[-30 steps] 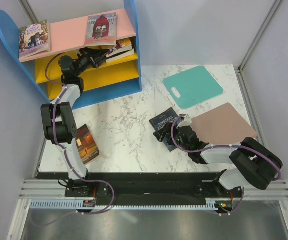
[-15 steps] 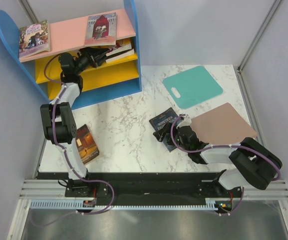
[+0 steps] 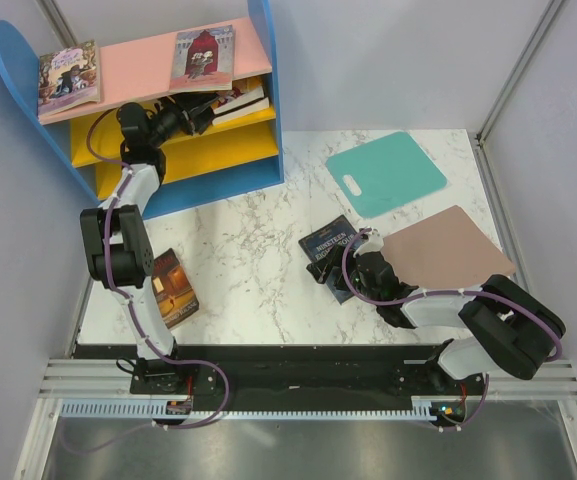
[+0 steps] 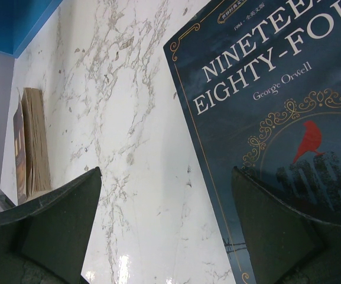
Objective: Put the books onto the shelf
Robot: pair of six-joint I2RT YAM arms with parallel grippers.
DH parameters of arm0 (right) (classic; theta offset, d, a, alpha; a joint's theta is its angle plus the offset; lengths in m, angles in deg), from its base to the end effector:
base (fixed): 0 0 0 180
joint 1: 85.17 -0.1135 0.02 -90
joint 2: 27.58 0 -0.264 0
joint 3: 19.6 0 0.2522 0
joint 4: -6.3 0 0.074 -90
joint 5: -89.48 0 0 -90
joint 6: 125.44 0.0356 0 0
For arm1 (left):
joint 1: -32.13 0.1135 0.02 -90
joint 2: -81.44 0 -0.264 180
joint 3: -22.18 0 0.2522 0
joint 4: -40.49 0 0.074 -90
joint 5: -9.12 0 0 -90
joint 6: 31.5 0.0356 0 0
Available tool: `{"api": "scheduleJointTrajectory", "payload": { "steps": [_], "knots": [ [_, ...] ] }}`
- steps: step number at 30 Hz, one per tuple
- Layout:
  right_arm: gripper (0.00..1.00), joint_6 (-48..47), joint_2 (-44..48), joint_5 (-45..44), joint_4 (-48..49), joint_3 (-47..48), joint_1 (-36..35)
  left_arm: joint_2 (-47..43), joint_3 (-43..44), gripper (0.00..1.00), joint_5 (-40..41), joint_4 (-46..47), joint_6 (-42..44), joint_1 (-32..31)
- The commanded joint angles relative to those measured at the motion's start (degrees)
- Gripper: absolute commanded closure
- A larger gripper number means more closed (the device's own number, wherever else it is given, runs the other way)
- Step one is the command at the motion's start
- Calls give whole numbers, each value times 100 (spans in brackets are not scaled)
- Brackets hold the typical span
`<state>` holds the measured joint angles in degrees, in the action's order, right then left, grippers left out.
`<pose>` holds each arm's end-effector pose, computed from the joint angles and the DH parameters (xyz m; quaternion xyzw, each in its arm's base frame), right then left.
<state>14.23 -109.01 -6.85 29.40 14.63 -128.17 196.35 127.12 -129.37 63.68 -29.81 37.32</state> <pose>0.1869 0.1689 0.1448 0.0787 0.8347 0.3609 0.4085 0.4751 0.0164 0.3316 -0.1919 0.6224 -0.6649 0.3656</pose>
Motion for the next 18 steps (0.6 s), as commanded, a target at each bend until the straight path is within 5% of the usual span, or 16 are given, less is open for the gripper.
{"api": "scheduleJointTrajectory", "payload": {
  "steps": [1,18],
  "knots": [
    [2,-71,-66,53,-487,10,-24,-223,129,46,112,-214,464,52],
    [2,-71,4,53,-496,-17,-33,-848,-636,37,147,-592,877,122]
  ]
}}
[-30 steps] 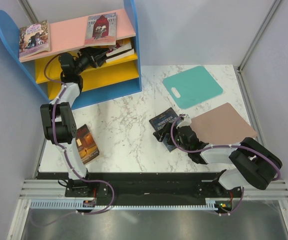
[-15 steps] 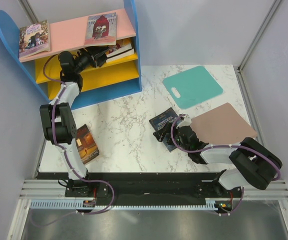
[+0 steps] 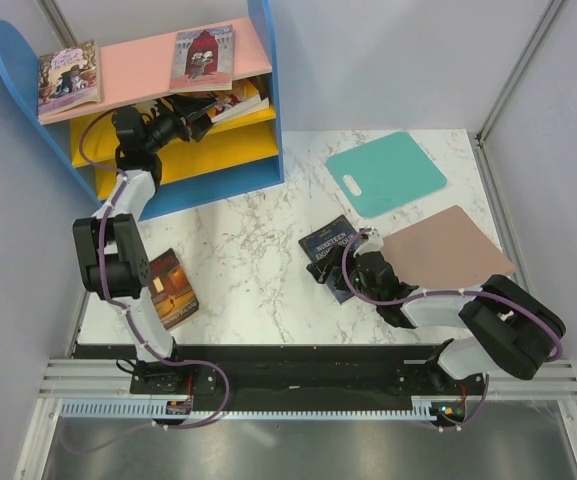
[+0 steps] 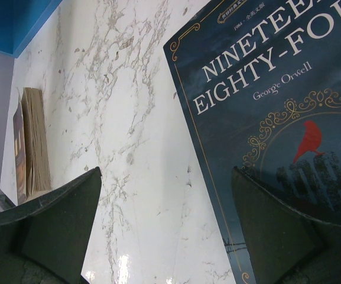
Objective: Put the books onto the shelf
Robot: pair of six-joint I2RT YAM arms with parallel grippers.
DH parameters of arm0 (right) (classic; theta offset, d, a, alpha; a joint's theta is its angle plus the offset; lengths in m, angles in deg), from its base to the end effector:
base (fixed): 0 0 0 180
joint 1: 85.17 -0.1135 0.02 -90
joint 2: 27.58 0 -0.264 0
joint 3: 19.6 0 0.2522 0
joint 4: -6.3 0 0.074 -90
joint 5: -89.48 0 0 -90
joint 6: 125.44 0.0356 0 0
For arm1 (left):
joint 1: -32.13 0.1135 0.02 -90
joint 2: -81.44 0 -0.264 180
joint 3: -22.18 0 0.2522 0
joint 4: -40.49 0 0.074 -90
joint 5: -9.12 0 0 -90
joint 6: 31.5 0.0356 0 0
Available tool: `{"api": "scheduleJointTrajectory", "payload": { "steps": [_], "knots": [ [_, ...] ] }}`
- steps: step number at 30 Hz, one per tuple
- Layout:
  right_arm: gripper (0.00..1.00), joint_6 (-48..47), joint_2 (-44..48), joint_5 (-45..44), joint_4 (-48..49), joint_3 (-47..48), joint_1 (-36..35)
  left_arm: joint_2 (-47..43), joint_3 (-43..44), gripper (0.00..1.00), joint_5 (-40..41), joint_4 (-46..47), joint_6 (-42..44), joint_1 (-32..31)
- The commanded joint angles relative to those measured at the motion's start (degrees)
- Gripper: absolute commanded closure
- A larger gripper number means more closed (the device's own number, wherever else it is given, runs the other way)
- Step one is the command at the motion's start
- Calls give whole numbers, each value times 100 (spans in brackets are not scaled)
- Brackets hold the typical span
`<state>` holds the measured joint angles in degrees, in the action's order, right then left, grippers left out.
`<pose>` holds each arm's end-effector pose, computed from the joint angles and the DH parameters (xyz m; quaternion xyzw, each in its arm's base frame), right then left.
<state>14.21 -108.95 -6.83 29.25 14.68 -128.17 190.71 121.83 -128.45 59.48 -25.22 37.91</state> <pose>0.1869 0.1689 0.1451 0.0785 0.8349 0.3607 0.4082 0.4528 0.0194 0.3365 -0.1984 0.6370 -0.6417 0.3784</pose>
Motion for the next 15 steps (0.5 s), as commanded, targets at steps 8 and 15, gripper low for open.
{"api": "scheduleJointTrajectory", "payload": {
  "steps": [8,15],
  "knots": [
    [2,-69,-11,42,-480,-21,-24,-538,-133,39,73,-1157,989,107],
    [2,-69,15,42,-480,-30,-24,-644,-362,64,-7,-1394,1095,125]
  ]
}}
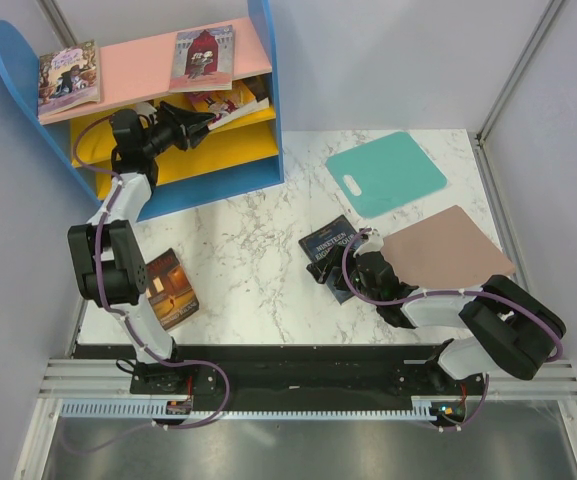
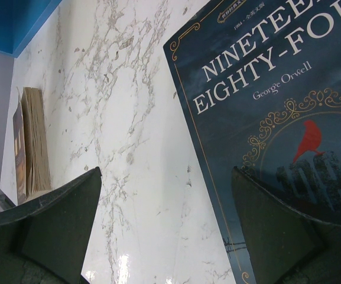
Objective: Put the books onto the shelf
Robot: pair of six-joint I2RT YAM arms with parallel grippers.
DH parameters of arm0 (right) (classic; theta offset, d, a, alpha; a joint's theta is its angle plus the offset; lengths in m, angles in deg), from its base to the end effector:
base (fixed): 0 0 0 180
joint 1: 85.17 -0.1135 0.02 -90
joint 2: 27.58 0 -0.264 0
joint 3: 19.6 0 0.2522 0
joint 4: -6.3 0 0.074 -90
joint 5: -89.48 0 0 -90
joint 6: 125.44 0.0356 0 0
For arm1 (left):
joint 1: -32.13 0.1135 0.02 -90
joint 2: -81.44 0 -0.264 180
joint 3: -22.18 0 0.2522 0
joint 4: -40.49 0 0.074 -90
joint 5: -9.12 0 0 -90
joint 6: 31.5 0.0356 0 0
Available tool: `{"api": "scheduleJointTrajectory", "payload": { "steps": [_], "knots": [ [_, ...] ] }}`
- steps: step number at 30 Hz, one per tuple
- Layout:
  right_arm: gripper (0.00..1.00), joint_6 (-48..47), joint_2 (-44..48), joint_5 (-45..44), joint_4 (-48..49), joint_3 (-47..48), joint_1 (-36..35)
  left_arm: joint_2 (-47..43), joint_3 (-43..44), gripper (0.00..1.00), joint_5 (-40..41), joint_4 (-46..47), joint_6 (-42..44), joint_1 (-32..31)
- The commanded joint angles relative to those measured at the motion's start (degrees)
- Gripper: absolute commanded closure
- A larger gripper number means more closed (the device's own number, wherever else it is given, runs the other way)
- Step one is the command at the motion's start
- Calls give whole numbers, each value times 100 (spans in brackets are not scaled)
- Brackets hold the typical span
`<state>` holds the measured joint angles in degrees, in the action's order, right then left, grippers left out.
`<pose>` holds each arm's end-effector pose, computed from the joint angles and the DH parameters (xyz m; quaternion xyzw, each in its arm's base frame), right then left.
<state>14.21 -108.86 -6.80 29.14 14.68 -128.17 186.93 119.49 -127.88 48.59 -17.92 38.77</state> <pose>0.1868 0.1689 0.1452 0.0783 0.8350 0.3607 0.4080 0.4385 0.0248 0.3319 -0.2193 0.6726 -0.6021 0.3701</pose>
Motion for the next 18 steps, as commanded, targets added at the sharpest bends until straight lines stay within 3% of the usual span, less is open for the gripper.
{"api": "scheduleJointTrajectory", "payload": {
  "steps": [1,5,8,18],
  "knots": [
    [2,-69,6,40,-470,-30,-33,-266,-146,66,-72,-323,374,40],
    [2,-69,6,40,-478,-38,-24,-248,-102,88,-142,-420,374,31],
    [2,-69,-2,40,-470,-30,-24,-283,-102,98,-256,-429,374,40],
    [2,-69,-46,48,-461,-12,-24,-205,328,98,-766,-429,391,31]
  ]
}}
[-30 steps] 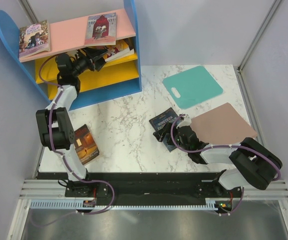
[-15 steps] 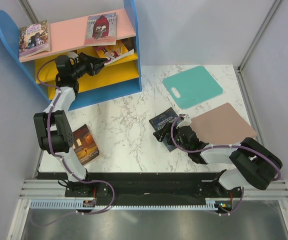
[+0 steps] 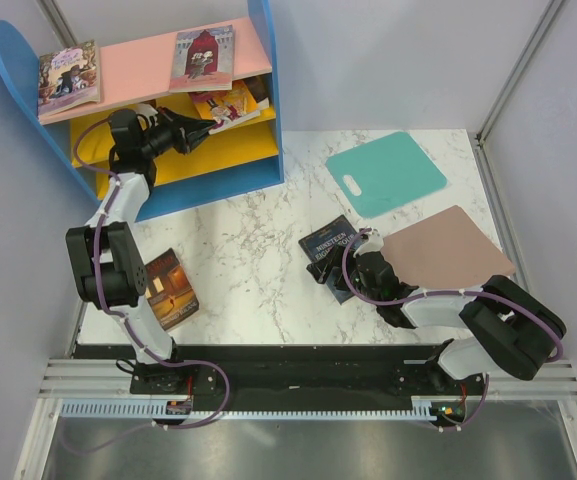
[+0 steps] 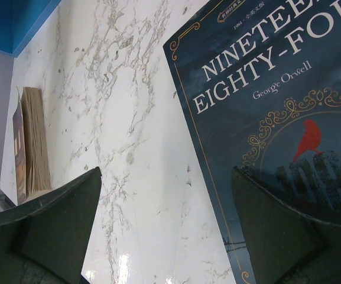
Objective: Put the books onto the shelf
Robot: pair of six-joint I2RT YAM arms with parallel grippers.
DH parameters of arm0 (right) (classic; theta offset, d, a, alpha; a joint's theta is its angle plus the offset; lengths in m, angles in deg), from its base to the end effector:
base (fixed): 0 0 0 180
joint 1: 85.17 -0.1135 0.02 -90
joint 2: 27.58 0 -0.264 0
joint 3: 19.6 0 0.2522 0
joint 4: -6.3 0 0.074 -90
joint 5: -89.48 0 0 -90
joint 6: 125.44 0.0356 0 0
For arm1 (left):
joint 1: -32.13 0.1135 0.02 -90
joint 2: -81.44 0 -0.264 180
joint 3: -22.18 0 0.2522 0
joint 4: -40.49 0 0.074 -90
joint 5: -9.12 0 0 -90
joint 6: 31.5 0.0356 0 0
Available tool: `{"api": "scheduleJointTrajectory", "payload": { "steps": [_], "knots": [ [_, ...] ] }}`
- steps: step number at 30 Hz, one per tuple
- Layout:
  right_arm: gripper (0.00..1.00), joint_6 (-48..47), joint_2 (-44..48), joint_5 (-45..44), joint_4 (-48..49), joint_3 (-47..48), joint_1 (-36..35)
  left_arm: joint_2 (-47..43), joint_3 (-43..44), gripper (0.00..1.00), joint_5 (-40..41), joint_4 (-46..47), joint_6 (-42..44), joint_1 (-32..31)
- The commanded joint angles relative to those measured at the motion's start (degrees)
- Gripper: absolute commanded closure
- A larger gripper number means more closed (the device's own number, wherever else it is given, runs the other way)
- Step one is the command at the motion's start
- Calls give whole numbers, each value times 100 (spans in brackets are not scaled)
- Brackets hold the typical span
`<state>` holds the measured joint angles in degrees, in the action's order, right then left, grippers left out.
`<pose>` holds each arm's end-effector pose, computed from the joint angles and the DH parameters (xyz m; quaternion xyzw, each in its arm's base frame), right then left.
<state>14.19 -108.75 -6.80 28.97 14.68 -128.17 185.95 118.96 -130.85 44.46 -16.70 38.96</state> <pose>0.1867 0.1687 0.1454 0.0782 0.8353 0.3603 0.4078 0.4329 0.0244 0.3288 -0.2163 0.6887 -0.6032 0.3393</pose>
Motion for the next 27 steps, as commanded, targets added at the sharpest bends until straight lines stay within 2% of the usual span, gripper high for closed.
{"api": "scheduleJointTrajectory", "payload": {
  "steps": [1,5,7,11,12,15,27],
  "knots": [
    [2,-67,-66,48,-435,-12,-24,-71,407,98,-539,-16,260,11],
    [2,-67,-92,57,-434,-3,-33,-18,566,98,-715,-25,269,-15],
    [2,-67,-92,57,-434,-3,-24,-18,575,94,-733,-77,286,-33],
    [2,-67,-101,57,-434,-3,-24,26,592,76,-812,-174,313,-24],
    [2,-67,-101,57,-434,5,-24,26,583,66,-812,-226,339,-33],
    [2,-67,-101,66,-434,-3,-15,-9,557,56,-786,-446,445,-15],
    [2,-67,-84,57,-443,-12,-15,-123,452,48,-838,-859,550,-32]
  ]
}}
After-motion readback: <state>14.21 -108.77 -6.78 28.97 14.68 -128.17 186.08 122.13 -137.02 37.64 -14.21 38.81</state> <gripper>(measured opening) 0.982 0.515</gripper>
